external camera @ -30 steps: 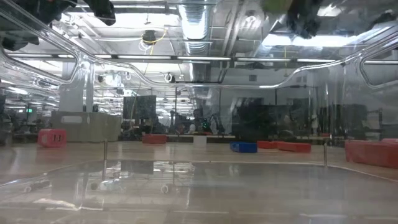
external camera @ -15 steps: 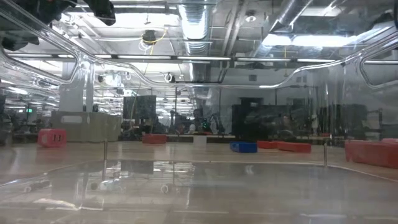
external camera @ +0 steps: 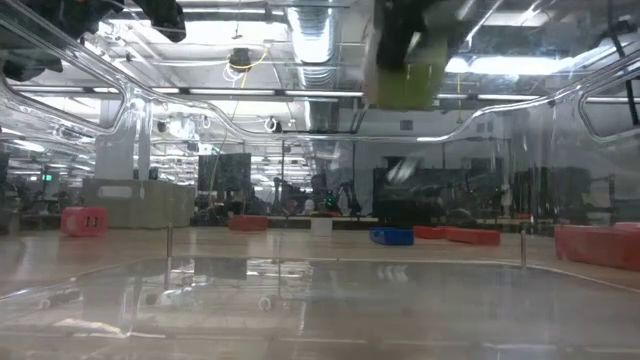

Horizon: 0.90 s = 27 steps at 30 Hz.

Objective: Pick & Place Office items
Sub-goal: Put the green charger adapter into the transparent bin

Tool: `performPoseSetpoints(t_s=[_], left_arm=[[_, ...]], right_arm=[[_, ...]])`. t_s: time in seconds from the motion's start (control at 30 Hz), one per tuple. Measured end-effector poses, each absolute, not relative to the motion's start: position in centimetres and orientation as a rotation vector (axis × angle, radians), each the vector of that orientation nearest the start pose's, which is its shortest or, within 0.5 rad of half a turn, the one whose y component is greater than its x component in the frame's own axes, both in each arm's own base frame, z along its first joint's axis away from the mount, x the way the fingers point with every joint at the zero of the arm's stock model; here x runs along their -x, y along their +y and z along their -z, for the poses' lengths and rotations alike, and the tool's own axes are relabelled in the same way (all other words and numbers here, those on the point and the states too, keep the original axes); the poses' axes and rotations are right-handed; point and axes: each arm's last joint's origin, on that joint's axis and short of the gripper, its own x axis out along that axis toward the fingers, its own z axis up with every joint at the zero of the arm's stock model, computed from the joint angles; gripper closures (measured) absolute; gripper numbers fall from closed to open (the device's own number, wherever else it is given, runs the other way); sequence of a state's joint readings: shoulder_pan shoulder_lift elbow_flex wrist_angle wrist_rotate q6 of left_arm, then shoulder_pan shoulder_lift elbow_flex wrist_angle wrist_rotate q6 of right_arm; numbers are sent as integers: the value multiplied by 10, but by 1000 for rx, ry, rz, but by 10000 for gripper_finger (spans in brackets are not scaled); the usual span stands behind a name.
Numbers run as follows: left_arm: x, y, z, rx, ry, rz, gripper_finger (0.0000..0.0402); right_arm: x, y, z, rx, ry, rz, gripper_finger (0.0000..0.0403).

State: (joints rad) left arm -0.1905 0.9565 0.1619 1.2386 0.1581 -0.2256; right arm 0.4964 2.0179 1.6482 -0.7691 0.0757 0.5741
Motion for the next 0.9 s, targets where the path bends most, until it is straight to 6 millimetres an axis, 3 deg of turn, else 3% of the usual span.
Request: performPoseSetpoints(t_s=[0.33,0.63,0.9], left_arm=[[-165,-37,-228,234,-403,393,105],[-165,-37,-228,244,-401,395,105],[-165,-37,-228,243,-401,395,105]], right_arm=[[-371,203,-219,-161,1159,-28,272],[-362,206,-191,-182,1168,-15,272],[-361,201,-177,-190,1167,-3,272]])
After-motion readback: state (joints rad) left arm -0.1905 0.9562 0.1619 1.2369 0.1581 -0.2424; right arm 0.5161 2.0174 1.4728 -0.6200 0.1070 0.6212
